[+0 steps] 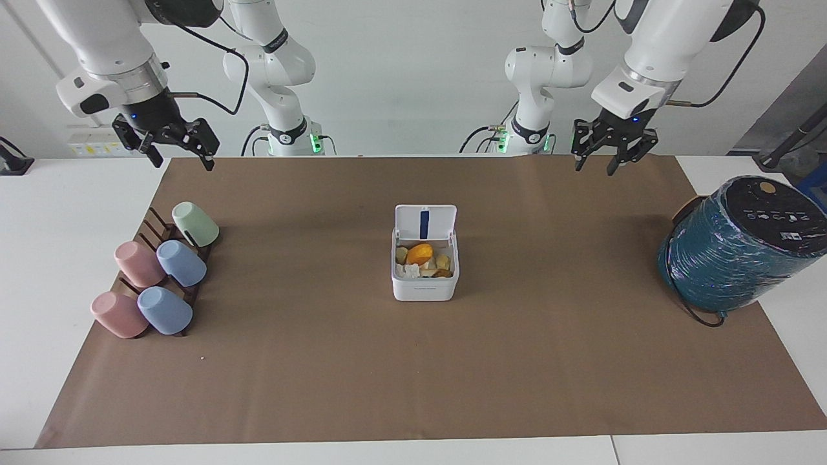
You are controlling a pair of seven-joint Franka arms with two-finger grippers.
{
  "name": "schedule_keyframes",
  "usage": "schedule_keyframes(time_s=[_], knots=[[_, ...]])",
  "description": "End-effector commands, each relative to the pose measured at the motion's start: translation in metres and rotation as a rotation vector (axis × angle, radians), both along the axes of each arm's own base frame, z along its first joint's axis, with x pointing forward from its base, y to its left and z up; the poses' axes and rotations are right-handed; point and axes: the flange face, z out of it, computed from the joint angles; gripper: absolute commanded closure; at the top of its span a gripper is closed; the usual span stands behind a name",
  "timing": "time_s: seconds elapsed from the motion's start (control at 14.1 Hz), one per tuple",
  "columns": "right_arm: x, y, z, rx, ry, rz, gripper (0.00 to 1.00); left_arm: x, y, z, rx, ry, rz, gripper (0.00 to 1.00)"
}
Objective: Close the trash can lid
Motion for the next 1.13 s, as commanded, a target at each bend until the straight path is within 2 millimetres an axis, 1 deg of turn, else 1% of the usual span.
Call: schedule_keyframes(time_s=[0.0,0.07,0.14,0.35,0.5,0.64,0.78,0.92,1.06], knots=[[-0.007,0.001,0.003,0.021,0.008,0.019,0.0,-0.034,-0.028,-0.013,0.002,-0.036,-0.057,0.82],[-0.007,0.001,0.003,0.021,0.008,0.019,0.0,-0.04,-0.038,-0.017,-0.001,-0.04,-0.051,0.92],[-0.007,0.001,0.003,0.021,0.008,0.019,0.0,-0.049,-0.053,-0.021,-0.007,-0.051,-0.049,0.99],[-0.007,0.001,0.003,0.021,0.008,0.019,0.0,-0.068,-0.097,-0.036,-0.025,-0.084,-0.114,1.0],[-0.007,0.001,0.003,0.021,0.008,0.019,0.0,-0.076,-0.125,-0.044,-0.036,-0.093,-0.12,1.0],[-0.007,0.001,0.003,0.021,0.008,0.019,0.0,-0.086,-0.152,-0.045,-0.063,-0.131,-0.157,1.0],[-0.007,0.001,0.003,0.021,0.008,0.019,0.0,-0.091,-0.181,-0.053,-0.09,-0.169,-0.204,1.0],[-0.007,0.001,0.003,0.021,0.008,0.019,0.0,-0.089,-0.196,-0.066,-0.094,-0.17,-0.221,1.0],[-0.007,0.001,0.003,0.021,0.008,0.019,0.0,-0.092,-0.219,-0.08,-0.107,-0.179,-0.237,1.0]])
